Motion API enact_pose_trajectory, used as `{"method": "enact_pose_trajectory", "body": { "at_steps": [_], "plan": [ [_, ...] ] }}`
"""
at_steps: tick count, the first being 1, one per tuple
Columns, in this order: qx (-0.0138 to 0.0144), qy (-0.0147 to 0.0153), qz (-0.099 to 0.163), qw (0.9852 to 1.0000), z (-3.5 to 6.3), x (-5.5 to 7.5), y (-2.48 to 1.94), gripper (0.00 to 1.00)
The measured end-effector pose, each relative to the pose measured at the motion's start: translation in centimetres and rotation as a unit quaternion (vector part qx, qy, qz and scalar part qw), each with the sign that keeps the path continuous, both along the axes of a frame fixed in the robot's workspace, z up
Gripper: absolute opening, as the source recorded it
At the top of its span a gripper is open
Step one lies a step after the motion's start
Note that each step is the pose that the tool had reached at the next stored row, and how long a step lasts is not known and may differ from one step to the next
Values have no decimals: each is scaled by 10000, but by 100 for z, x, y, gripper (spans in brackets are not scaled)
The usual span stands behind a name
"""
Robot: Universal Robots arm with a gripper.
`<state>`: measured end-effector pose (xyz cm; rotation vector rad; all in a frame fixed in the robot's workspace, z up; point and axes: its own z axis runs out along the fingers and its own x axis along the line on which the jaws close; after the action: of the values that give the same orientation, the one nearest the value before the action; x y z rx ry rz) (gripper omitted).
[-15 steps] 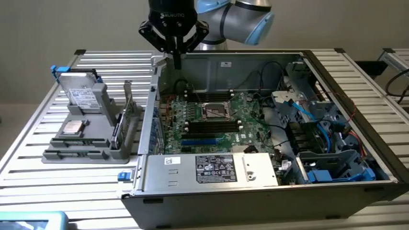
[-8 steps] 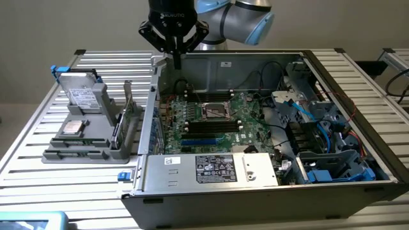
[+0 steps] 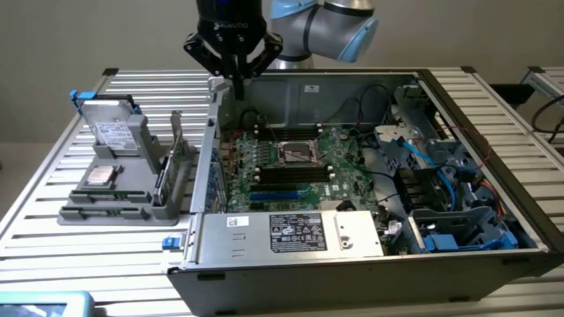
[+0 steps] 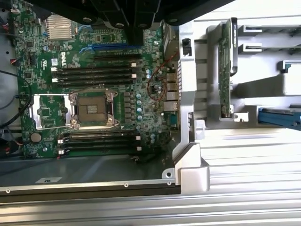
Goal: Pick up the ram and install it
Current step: 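Reach for the ram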
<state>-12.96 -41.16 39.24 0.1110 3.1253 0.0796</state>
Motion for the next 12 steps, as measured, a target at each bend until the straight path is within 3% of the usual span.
{"method": "enact_pose_trajectory", "body": {
  "at_steps": [12],
  "plan": [
    [33, 0, 0, 10000, -3, -406, -115, 11]
  ]
}}
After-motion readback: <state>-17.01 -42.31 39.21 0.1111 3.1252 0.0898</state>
